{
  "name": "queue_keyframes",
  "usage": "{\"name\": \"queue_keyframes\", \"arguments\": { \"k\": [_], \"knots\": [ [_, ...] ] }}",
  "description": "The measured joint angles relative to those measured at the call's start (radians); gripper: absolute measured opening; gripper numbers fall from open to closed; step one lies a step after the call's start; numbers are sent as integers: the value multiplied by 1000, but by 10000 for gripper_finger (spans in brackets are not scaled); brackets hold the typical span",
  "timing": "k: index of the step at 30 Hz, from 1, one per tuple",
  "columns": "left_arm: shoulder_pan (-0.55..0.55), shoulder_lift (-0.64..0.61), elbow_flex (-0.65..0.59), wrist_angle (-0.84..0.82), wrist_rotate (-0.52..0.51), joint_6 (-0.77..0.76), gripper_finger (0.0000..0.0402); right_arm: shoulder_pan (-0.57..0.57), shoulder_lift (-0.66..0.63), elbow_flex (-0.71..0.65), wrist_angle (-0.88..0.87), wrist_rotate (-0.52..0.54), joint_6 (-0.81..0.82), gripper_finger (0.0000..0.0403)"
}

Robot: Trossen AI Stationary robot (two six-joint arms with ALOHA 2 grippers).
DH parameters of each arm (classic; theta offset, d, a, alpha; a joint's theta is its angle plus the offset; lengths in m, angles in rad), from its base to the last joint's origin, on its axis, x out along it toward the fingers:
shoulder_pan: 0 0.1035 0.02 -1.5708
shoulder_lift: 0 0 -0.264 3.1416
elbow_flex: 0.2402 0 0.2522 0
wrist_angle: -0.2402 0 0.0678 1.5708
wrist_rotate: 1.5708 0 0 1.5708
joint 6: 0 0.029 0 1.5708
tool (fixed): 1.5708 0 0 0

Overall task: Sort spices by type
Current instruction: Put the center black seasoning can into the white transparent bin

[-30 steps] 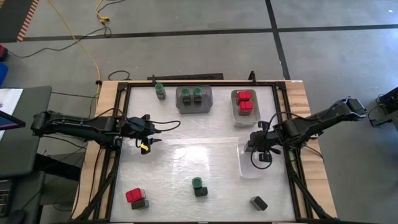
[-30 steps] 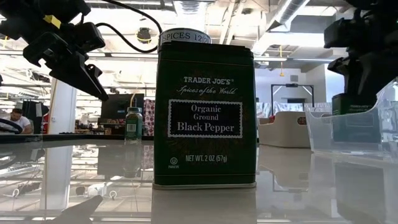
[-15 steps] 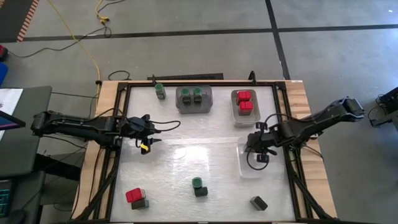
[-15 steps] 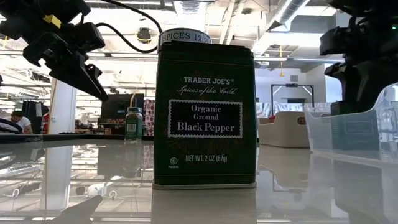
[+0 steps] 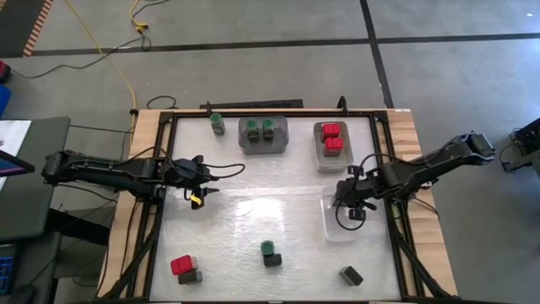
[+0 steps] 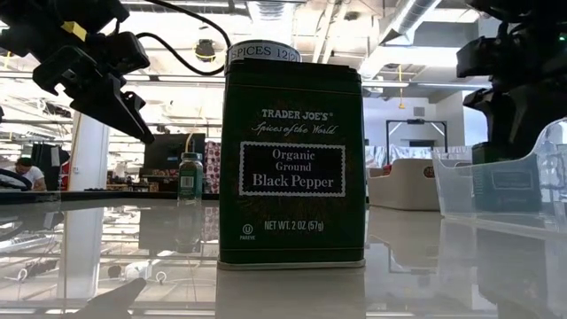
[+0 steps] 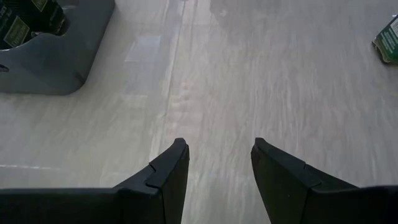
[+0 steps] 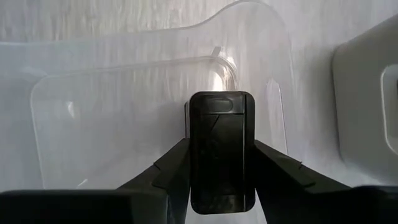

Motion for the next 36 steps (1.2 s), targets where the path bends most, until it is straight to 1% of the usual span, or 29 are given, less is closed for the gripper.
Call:
{"name": "queue_keyframes", "arguments": {
  "k": [4, 8, 14, 19, 23, 30, 36],
  "knots": [
    [0, 0, 0, 0, 0, 0, 167, 0, -2, 1, -1, 0, 0, 177],
    [0, 0, 0, 0, 0, 0, 167, 0, -2, 31, -5, 0, -18, 177],
    [0, 0, 0, 0, 0, 0, 167, -1, -2, 62, -17, 0, -157, 173],
    [0, 0, 0, 0, 0, 0, 167, -25, -1, 62, -52, 0, -126, 165],
    [0, 0, 0, 1, 0, 0, 167, -41, -1, 61, -34, 0, -156, 164],
    [0, 0, 0, 1, 0, 0, 167, -48, 0, 53, -31, -20, -157, 163],
    [0, 0, 0, 0, 0, 0, 167, -48, 42, 51, -29, -25, -157, 163]
  ]
}}
